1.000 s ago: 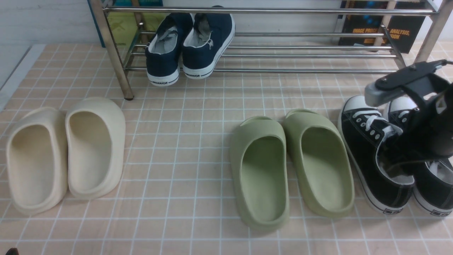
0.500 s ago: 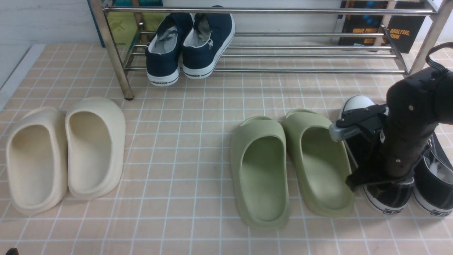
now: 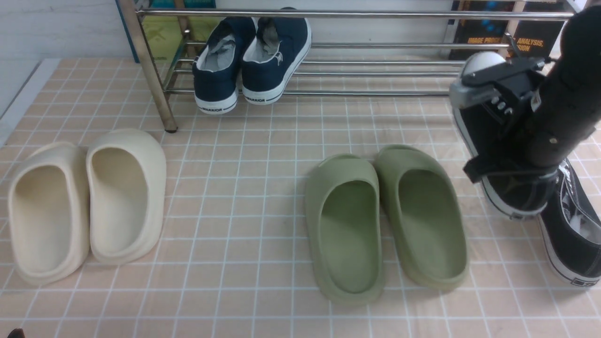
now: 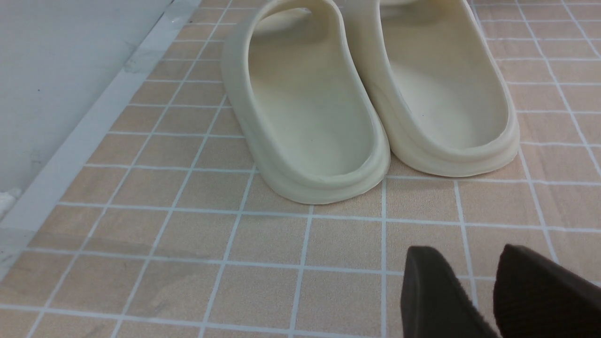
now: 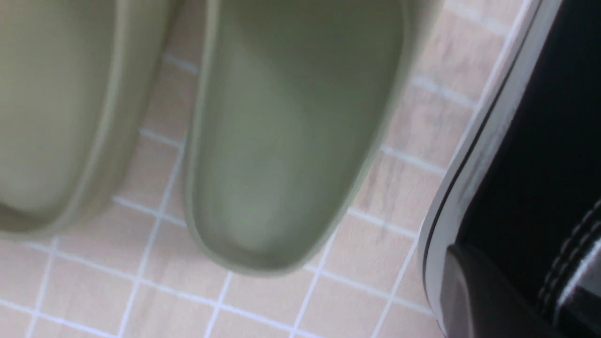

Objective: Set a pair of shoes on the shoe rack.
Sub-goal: Use the right arm to put a shoe into the shoe rack

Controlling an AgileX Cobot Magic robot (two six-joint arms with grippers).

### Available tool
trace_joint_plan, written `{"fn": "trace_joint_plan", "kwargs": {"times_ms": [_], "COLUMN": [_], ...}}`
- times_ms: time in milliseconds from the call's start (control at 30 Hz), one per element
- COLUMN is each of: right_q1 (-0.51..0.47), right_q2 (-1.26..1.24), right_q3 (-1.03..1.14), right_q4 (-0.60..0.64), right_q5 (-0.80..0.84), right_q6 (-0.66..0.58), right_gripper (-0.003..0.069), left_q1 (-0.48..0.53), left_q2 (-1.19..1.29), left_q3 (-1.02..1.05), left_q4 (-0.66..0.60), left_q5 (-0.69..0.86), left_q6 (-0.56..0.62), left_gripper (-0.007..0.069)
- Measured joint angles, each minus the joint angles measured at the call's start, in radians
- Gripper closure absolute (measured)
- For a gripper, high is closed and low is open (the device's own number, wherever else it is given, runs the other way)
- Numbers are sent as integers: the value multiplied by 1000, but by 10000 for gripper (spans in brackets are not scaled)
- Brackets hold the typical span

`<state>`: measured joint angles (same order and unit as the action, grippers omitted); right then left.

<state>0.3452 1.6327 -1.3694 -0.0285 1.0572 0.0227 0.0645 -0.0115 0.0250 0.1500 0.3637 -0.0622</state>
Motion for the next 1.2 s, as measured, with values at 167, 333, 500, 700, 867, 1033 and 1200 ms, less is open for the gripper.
{"fn": "trace_joint_plan", "kwargs": {"times_ms": [167, 333, 500, 700, 867, 1033, 1200], "right_q1": [0, 0, 0, 0, 0, 0, 0], "right_q2": [100, 242, 366, 510, 585, 619, 628], "right_q3": [-160, -307, -454, -635, -750, -799, -805], "right_q4": [-8, -31, -35, -35, -75, -128, -172], "right_q5": [31, 38, 42, 56, 52, 16, -43], "right_q6": [-11, -17, -45, -62, -62, -62, -8], "right_gripper": [653, 653, 653, 653, 653, 653, 617], "left_q1": [0, 0, 0, 0, 0, 0, 0], "left_q2": [0, 0, 0, 0, 0, 0, 0], "left_q3": [0, 0, 0, 0, 0, 0, 0], "left_q4": [0, 0, 0, 0, 0, 0, 0], "left_q5": [0, 0, 0, 0, 0, 0, 0], "left_q6": [0, 0, 0, 0, 0, 0, 0], "left_gripper": [389, 389, 389, 389, 389, 389, 389]}}
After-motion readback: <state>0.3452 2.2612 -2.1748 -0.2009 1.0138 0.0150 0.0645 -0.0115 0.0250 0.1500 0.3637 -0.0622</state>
